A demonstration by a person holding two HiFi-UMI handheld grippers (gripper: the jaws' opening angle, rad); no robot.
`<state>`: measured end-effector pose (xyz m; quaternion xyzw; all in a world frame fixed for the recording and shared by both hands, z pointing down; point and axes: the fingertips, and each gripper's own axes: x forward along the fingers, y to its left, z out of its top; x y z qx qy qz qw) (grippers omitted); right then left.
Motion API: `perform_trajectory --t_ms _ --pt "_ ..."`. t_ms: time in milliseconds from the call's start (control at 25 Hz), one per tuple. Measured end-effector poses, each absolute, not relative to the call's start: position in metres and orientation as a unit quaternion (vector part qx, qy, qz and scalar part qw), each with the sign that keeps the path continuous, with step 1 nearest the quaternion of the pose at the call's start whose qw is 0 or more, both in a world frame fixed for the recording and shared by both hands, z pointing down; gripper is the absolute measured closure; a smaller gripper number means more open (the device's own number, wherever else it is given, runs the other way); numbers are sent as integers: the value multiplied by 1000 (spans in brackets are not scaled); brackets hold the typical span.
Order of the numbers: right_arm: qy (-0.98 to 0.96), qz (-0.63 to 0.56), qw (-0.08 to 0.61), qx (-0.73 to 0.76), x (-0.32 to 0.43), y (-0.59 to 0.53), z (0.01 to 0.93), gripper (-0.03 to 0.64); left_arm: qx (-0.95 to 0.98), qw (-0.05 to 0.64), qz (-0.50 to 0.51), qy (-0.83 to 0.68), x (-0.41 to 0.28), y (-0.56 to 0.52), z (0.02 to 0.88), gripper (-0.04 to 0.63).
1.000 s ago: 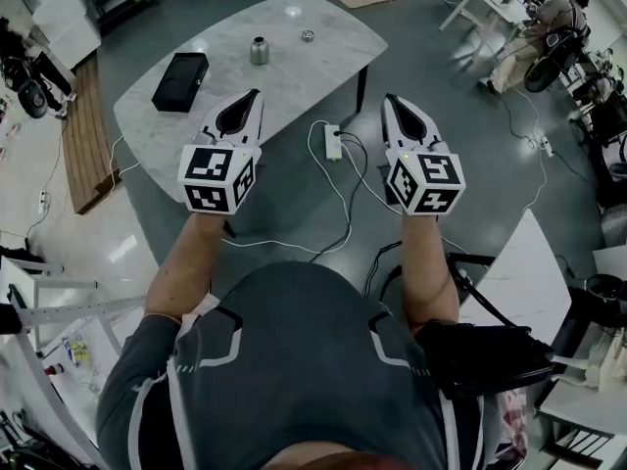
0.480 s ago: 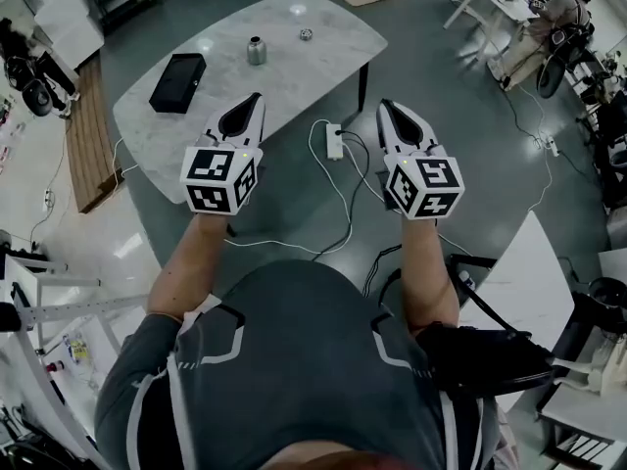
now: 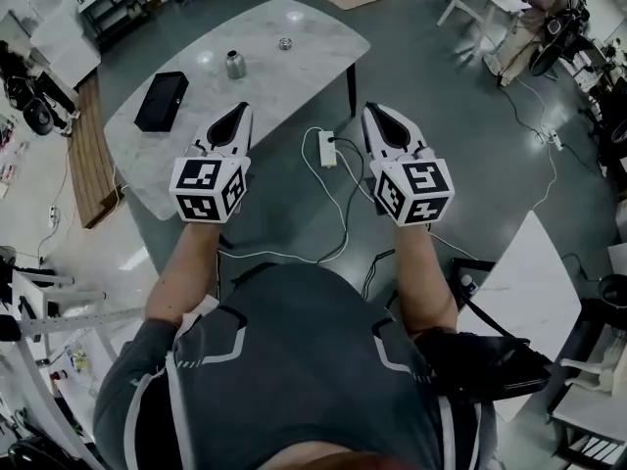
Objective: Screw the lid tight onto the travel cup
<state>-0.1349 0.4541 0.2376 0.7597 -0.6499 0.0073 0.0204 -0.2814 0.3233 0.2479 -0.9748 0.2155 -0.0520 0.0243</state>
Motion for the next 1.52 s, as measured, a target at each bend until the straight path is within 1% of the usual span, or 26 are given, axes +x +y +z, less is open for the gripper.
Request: perform_trajectory --t_ms 320,560,760,1000,1160,1400,1520 --pt "-654 27 7 756 -92 453 254 588 -973 49 -88 208 -249 323 262 586" --pt "-654 34 25 756 -65 417 266 588 -975 37 -81 206 -223 280 272 586" --pt "-646 33 38 762 -31 365 265 588 -974 34 -63 216 -195 220 265 586" --pt "-657 32 41 752 -11 283 261 588 -971 48 -58 226 -180 140 256 586" --pt "-669 39 50 741 0 227 265 588 -970 41 -56 232 -167 91 256 586" --pt "-683 46 65 726 13 149 271 588 -966 29 -60 248 -164 23 268 586" --pt "-685 45 59 724 22 126 268 588 -963 24 -56 262 -168 0 270 586"
